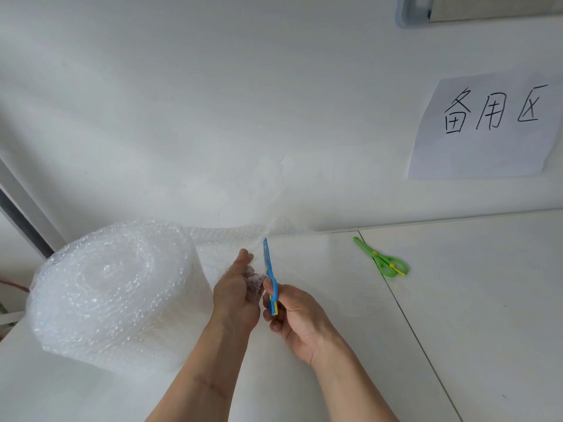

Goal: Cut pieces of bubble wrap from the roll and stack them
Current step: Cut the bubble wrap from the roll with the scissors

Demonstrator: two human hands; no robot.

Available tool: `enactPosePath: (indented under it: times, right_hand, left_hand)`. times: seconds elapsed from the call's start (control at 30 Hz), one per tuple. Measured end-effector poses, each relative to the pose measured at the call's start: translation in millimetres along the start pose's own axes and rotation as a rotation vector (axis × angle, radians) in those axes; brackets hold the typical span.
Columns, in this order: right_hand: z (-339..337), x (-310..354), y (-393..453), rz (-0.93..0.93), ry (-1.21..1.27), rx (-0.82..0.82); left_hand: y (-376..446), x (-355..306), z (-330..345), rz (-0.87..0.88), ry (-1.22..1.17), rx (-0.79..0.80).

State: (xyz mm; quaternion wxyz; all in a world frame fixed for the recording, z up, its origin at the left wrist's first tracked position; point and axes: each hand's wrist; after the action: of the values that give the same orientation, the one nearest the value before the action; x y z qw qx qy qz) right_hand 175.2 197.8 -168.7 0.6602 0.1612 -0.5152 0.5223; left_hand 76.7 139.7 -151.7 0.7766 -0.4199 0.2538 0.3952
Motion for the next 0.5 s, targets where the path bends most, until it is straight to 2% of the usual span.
enactPosePath:
  times: [0.2, 0.5]
  right_hand:
    - [0, 1, -2, 0.025, 0.008, 0.024]
    - [-1, 7, 0, 0.0, 0.034, 0.001]
  left_hand:
    - [-3, -1, 2, -0.044, -0.035, 0.031]
    - [-10, -4, 3, 0.061, 0.076, 0.163]
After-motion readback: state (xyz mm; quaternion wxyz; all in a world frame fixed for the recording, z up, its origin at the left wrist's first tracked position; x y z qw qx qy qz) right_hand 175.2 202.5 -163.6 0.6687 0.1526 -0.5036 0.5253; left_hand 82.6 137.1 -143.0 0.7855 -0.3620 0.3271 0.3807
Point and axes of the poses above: each hand's wrist, its own y-axis towards the middle knuckle, its own z-axis out of the palm, x = y × z, and after that the axes turned 1 degree about -x, right-handed
